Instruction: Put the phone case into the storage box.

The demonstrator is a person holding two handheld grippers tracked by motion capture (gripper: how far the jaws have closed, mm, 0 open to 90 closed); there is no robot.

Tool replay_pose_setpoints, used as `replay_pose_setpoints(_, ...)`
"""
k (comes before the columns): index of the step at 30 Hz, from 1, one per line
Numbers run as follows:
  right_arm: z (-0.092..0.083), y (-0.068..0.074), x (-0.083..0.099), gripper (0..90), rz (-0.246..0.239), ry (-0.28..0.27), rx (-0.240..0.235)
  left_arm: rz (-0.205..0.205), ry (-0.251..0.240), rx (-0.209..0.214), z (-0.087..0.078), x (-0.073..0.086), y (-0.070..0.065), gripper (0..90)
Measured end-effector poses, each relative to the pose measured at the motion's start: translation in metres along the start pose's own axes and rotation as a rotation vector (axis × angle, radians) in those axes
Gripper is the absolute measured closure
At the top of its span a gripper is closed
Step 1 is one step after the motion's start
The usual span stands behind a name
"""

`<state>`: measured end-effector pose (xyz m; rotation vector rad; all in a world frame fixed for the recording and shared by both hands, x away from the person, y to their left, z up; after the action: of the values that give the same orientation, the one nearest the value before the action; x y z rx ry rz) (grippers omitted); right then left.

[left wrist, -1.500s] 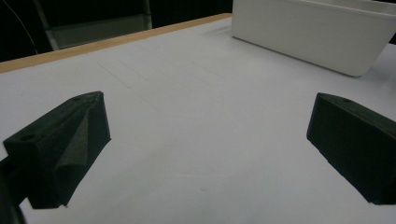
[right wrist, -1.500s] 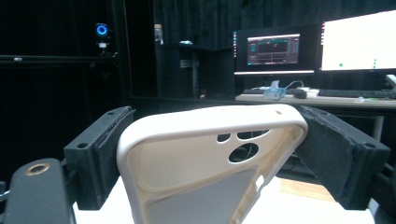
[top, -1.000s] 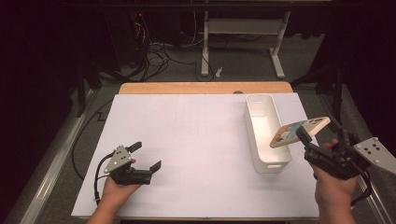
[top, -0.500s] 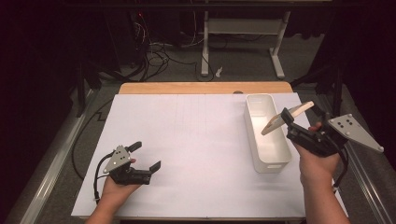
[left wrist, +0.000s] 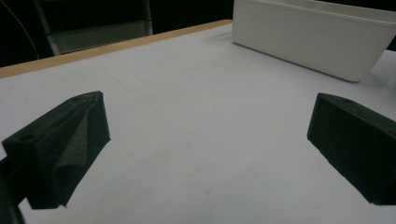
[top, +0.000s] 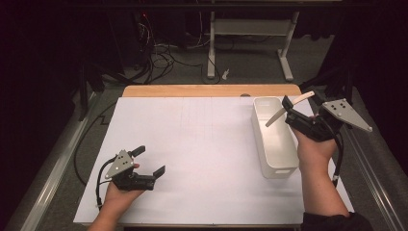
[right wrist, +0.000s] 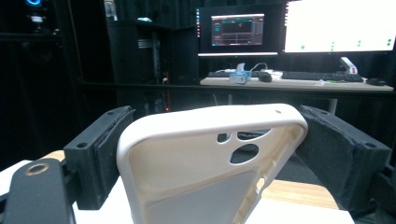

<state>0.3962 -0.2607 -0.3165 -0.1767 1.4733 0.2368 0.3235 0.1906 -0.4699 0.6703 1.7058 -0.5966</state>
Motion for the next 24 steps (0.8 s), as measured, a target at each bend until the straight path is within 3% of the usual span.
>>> replay_pose_setpoints(9,0.025,-0.007,0.003,14.4,0.020,0.017,0.036,0.000,-0.008,-0.005,-0.001,0.000,0.001,0.5)
replay_pose_setpoints(24,0.067,-0.004,0.016,14.3,-0.014,0.088,0.088,-0.008,-0.020,-0.002,-0.002,-0.001,0.001,0.5)
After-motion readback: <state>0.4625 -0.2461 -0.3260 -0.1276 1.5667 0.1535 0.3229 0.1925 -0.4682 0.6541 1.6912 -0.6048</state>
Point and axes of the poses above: each handheld gripper's, and its own axes: z roughly forward along the jaws, x roughly out of its underside, y roughly to its left, the point moved 5 cm from there along z, roughly forward along the jaws, and after that the axes turned 6 degrees about -y, right-handed, at the moved point
